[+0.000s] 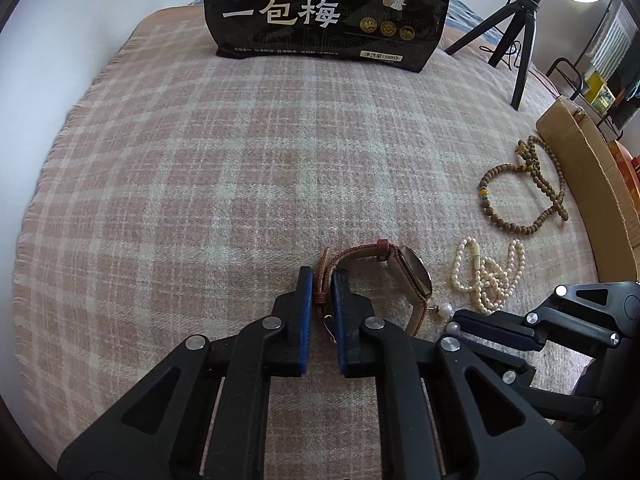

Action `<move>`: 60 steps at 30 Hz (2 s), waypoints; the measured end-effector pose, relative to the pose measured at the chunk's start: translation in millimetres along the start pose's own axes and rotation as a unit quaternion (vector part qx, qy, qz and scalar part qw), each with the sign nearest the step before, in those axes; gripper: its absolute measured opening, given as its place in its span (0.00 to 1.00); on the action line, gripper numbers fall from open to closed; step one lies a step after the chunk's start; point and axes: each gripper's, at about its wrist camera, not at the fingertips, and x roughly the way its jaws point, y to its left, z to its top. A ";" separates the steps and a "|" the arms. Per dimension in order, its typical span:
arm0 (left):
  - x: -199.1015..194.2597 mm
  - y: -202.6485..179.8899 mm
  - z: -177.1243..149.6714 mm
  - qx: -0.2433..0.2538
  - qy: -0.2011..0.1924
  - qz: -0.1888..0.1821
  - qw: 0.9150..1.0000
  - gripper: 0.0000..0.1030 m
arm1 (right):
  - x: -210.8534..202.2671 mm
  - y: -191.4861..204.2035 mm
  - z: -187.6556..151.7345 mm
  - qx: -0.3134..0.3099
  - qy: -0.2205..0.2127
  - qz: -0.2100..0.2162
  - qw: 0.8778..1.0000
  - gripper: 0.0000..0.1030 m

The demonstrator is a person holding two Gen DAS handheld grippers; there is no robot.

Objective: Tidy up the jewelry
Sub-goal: 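Grasp the red-strap watch with the left tool while the right tool grasps a pearl earring, then carry the watch with the left tool while the right tool carries the pearl to the box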

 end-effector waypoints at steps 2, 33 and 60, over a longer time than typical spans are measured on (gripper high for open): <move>-2.2 -0.4 0.0 -0.001 -0.004 0.002 1.000 0.07 | -3.7 -1.3 -0.1 0.003 -0.004 0.001 1.000 0.08; -76.3 -31.7 15.2 -0.006 -0.083 -0.035 0.996 0.07 | -104.4 -48.1 -10.5 0.076 -0.094 -0.029 0.992 0.08; -105.8 -190.8 53.8 0.062 -0.127 -0.110 0.984 0.07 | -215.6 -162.0 -97.0 0.195 -0.155 -0.116 0.962 0.08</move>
